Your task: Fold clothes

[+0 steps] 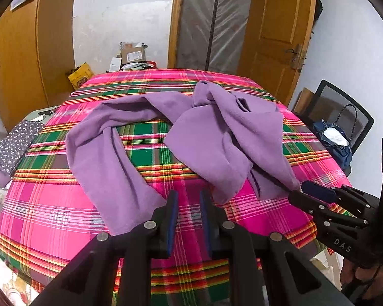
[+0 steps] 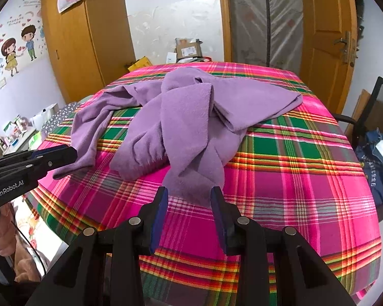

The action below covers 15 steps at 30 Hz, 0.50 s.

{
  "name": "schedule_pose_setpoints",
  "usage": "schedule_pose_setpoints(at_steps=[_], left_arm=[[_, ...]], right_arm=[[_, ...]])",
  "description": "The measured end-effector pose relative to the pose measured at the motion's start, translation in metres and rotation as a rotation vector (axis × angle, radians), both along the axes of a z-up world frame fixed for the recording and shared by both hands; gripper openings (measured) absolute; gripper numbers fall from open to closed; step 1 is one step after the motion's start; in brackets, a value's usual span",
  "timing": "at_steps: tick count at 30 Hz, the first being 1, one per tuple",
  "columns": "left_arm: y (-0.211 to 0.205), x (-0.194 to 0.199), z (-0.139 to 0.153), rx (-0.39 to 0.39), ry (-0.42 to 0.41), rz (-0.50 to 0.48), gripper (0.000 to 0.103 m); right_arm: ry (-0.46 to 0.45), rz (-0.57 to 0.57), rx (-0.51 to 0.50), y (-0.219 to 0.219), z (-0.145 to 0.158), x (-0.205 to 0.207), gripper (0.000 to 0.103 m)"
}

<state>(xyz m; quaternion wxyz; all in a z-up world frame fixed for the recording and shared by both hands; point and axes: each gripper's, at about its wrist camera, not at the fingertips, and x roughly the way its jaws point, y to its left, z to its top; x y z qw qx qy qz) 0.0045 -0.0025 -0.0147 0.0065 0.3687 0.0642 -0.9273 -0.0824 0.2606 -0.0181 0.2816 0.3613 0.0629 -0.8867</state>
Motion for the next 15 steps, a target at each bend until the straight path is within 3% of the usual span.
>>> schedule_pose_setpoints(at_steps=[15], left_arm=[[0.0048,-0.0072,-0.0035,-0.006,-0.034,0.012,0.017]], right_arm=[[-0.012,-0.003,-0.015,0.0038,-0.0046,-0.0037,0.036]])
